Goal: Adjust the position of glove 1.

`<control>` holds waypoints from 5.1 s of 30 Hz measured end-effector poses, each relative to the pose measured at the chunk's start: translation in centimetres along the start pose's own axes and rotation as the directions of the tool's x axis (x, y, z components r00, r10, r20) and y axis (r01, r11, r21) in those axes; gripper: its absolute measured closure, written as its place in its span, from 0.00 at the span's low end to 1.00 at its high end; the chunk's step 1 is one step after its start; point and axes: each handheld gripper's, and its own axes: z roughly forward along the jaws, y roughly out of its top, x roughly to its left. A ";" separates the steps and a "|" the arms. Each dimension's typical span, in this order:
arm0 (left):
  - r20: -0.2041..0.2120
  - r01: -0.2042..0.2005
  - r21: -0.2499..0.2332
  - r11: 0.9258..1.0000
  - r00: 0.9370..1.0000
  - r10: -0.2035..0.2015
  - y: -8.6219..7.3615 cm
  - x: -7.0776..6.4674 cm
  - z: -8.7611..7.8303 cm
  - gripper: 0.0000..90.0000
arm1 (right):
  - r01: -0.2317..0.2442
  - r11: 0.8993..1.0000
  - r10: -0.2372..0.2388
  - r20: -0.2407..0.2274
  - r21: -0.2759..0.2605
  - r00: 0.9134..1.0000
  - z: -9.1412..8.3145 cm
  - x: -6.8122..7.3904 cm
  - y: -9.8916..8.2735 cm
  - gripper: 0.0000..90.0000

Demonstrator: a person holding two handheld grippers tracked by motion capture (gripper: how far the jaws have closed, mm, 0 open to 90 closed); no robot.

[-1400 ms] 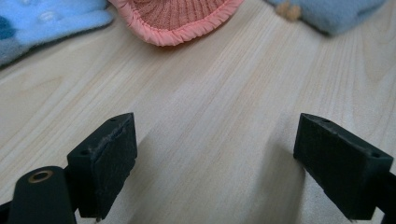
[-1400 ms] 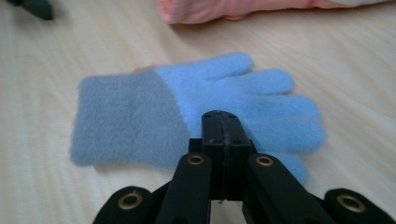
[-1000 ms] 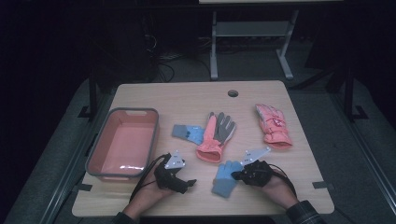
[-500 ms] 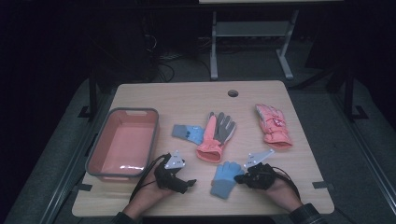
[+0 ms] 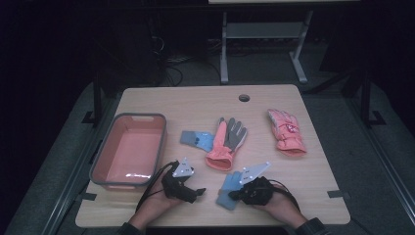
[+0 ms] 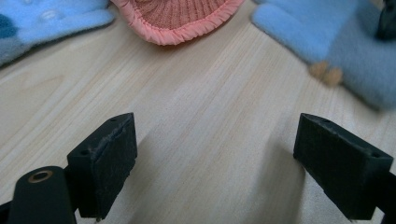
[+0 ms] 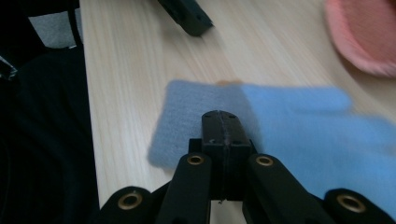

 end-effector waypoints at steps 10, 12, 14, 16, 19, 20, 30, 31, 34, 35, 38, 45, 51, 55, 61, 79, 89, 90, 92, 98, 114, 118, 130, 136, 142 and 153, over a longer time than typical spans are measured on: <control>0.000 0.000 0.000 1.000 1.000 0.000 0.0 0.0 0.0 0.14 | -0.002 0.998 0.004 0.035 -0.057 0.999 -0.5 -0.4 0.3 0.95; -0.004 0.004 0.000 1.000 1.000 -0.004 0.0 0.0 0.0 0.14 | -0.023 0.997 0.029 0.077 -0.076 0.997 -1.4 -1.2 -0.4 0.87; -0.012 0.016 0.004 1.000 1.000 -0.016 0.2 -0.1 0.1 0.14 | -0.059 0.994 0.069 0.111 -0.097 0.991 -2.4 -2.0 -1.1 0.77; -0.017 0.025 0.019 1.000 1.000 -0.025 0.5 -0.1 0.2 0.15 | -0.069 0.990 0.088 0.157 -0.120 0.984 -3.3 -2.8 -2.0 0.66; -0.006 0.057 0.031 0.998 0.998 -0.057 1.3 -0.1 0.2 0.17 | -0.095 0.986 0.123 0.221 -0.134 0.968 -4.2 -3.9 -3.2 0.50; -0.001 0.072 0.019 0.997 0.997 -0.072 1.6 -0.1 0.1 0.18 | -0.107 0.984 0.138 0.235 -0.140 0.962 -4.5 -4.4 -3.7 0.45; 0.009 0.147 -0.052 0.988 0.989 -0.147 5.3 0.7 -1.2 0.77 | -0.141 0.981 0.177 0.325 -0.132 0.929 -4.1 -5.9 -5.6 0.22; 0.003 0.146 -0.054 0.988 0.989 -0.146 5.5 0.9 -1.2 0.77 | -0.141 0.981 0.177 0.325 -0.132 0.929 -4.1 -5.9 -5.6 0.22; -0.018 0.162 -0.051 0.985 0.986 -0.163 6.6 1.9 -0.9 0.97 | -0.128 0.984 0.163 0.327 -0.126 0.931 -3.9 -5.9 -5.5 0.19; -0.029 0.172 -0.051 0.984 0.984 -0.174 6.9 2.3 -0.7 0.99 | -0.135 0.983 0.169 0.325 -0.126 0.930 -3.8 -5.8 -5.5 0.18; -0.072 0.190 -0.050 0.981 0.978 -0.193 7.6 3.4 -0.2 1.00 | -0.134 0.983 0.166 0.316 -0.123 0.934 -3.8 -5.9 -5.4 0.16; -0.111 0.219 -0.043 0.975 0.968 -0.223 8.3 5.3 1.5 1.00 | -0.119 0.986 0.149 0.321 -0.113 0.935 -3.6 -5.8 -5.4 0.14; -0.086 0.225 0.010 0.974 0.971 -0.223 8.2 4.9 3.2 1.00 | -0.120 0.987 0.149 0.320 -0.108 0.936 -3.6 -5.8 -5.3 0.14; -0.057 0.219 0.014 0.976 0.974 -0.218 9.0 4.4 4.3 1.00 | -0.120 0.987 0.149 0.320 -0.108 0.936 -3.6 -5.8 -5.3 0.14; -0.028 0.198 0.018 0.980 0.980 -0.198 10.3 3.7 6.1 1.00 | -0.120 0.987 0.149 0.320 -0.107 0.936 -3.6 -5.8 -5.3 0.14; -0.090 0.207 -0.001 0.978 0.974 -0.206 12.1 6.1 5.9 1.00 | -0.123 0.986 0.152 0.319 -0.109 0.935 -3.6 -5.8 -5.3 0.14; -0.218 0.279 0.006 0.960 0.938 -0.271 8.6 9.2 4.2 0.99 | -0.120 0.987 0.149 0.320 -0.109 0.936 -3.6 -5.8 -5.3 0.14; -0.229 0.284 0.010 0.959 0.934 -0.274 8.4 9.5 4.2 0.99 | -0.120 0.987 0.149 0.320 -0.109 0.936 -3.6 -5.8 -5.3 0.14; -0.238 0.298 0.022 0.954 0.929 -0.285 8.1 9.6 4.6 1.00 | -0.120 0.987 0.150 0.320 -0.109 0.936 -3.6 -5.8 -5.3 0.14; -0.207 0.303 0.048 0.952 0.935 -0.287 8.0 9.0 5.8 1.00 | -0.120 0.987 0.149 0.320 -0.109 0.936 -3.6 -5.8 -5.3 0.14; -0.203 0.301 0.004 0.954 0.934 -0.294 9.7 9.1 5.1 0.99 | -0.121 0.987 0.150 0.320 -0.110 0.936 -3.6 -5.8 -5.3 0.14; -0.240 0.321 0.021 0.947 0.921 -0.306 9.0 10.5 4.8 0.99 | -0.120 0.987 0.149 0.320 -0.109 0.936 -3.6 -5.8 -5.3 0.14; -0.212 0.277 0.134 0.952 0.946 -0.245 7.8 7.7 3.6 0.99 | -0.120 0.987 0.149 0.320 -0.110 0.936 -3.6 -5.8 -5.3 0.14; -0.155 0.243 0.169 0.955 0.964 -0.218 6.9 5.7 2.8 0.99 | -0.120 0.987 0.149 0.320 -0.109 0.936 -3.6 -5.8 -5.3 0.14; -0.113 0.209 0.167 0.964 0.975 -0.191 6.4 4.3 1.9 0.96 | -0.120 0.987 0.149 0.320 -0.109 0.936 -3.6 -5.8 -5.3 0.14; -0.153 0.201 0.129 0.971 0.971 -0.181 6.6 5.5 2.7 0.66 | -0.120 0.987 0.149 0.320 -0.110 0.936 -3.6 -5.8 -5.3 0.14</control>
